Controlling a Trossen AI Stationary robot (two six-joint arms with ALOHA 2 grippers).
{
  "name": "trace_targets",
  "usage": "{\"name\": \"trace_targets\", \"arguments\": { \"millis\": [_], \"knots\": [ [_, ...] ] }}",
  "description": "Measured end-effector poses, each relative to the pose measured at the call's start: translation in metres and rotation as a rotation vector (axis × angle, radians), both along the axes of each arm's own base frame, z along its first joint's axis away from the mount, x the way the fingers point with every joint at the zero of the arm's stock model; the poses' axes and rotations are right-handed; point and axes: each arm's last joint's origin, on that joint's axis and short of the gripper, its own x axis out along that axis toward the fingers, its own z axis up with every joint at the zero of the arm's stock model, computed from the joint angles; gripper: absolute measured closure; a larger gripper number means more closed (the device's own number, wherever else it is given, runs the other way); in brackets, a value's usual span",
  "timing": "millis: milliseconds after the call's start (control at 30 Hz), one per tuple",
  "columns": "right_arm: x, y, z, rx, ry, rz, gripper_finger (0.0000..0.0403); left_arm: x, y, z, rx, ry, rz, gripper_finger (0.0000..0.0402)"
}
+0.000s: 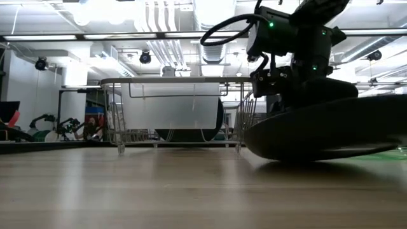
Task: Sort dishes
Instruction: Put the black plate into the dish rack
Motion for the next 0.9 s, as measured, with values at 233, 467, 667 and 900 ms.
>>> {"name": "trace_targets", "arguments": {
  "millis": [233,467,667,900],
  "knots": [
    [0.006,0.003,0.011,0.002,-0.029,0.057,0.0395,0.0,0.0,-0.001,-0.003,0.002,0.006,0.0401],
    [0.0,0.009,0.052,-0.008,-0.133,0.105,0.0401,-0.002,0.003,-0.003,0.048,-0.012,0.052,0.0401],
    [-0.022,0.022,0.111,-0.089,-0.357,0.09,0.0402,-0.004,0.009,-0.002,0.19,-0.079,0.148,0.0401],
    [-0.062,0.029,0.182,-0.508,-0.796,-0.237,0.0402,-0.012,0.022,-0.001,0.482,-0.141,0.268,0.0401]
  ]
}}
